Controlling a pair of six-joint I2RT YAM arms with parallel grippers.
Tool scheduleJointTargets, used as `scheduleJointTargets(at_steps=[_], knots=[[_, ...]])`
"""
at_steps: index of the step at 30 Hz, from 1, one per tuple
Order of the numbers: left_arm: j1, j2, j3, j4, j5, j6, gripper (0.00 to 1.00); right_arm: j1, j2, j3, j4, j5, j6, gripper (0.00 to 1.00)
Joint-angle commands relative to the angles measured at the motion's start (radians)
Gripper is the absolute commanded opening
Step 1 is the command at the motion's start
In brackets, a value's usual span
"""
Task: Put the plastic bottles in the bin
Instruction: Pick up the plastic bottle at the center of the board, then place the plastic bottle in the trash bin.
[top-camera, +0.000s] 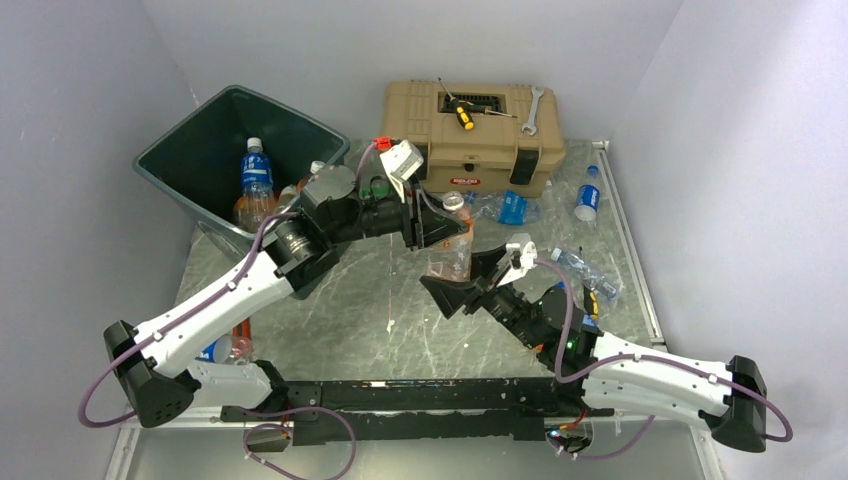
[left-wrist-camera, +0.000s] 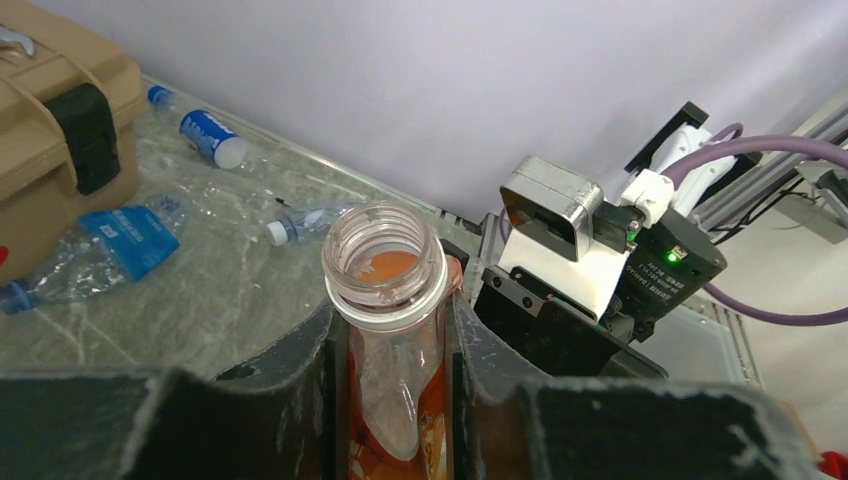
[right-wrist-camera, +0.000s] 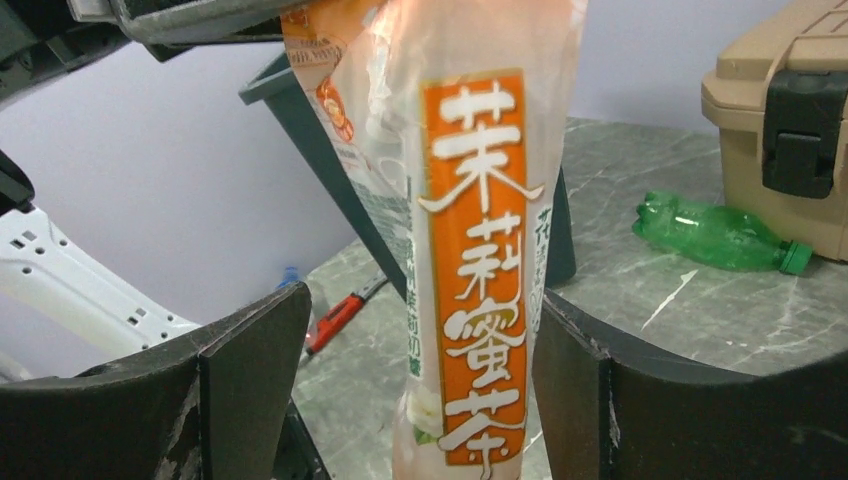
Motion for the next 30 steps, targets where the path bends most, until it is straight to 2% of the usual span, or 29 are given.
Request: scheduleJointTargets(at_steps=[1,4,5,6,12,15,19,23,27,30], knots=[[-0.006,-0.054,0.043,0.013,-0.038,0.058,0.00,-0.003,-0.023,0.061,-0.109,-0.031,-0.024,0.82],[-0.006,-0.080,0.074,-0.050,-0.088,0.109,0.00,-0.003,-0.058,0.075,-0.170,-0.024,-0.035,0.89],[-0.005,-0.093,0.087,-0.067,-0.111,0.131,0.00,-0.003,-0.071,0.084,-0.195,-0.020,-0.038,0.97],[-0.005,-0.106,0.102,-0.083,-0.135,0.153,0.00,-0.003,-0.083,0.093,-0.224,-0.011,-0.041,0.99],[-0.006,-0.163,0.235,-0.208,-0.336,0.343,0.00,-0.003,-0.165,0.212,-0.434,0.013,-0.067,1.00],[-0.006,-0.175,0.315,-0.265,-0.483,0.468,0.00,-0.003,-0.206,0.263,-0.525,0.027,-0.070,1.00],[-0.006,-0.225,0.258,-0.154,-0.793,0.607,0.00,-0.003,-0.267,0.249,-0.596,0.066,-0.040,1.00],[-0.006,-0.241,0.246,-0.044,-1.021,0.765,0.00,-0.003,-0.332,0.176,-0.606,0.088,-0.028,1.00],[-0.006,-0.194,0.307,0.032,-1.169,0.883,0.00,-0.003,-0.352,0.096,-0.595,0.117,0.000,1.00],[0.017,-0.113,0.406,-0.056,-1.255,0.921,0.00,-0.003,-0.345,0.035,-0.575,0.130,0.025,1.00]])
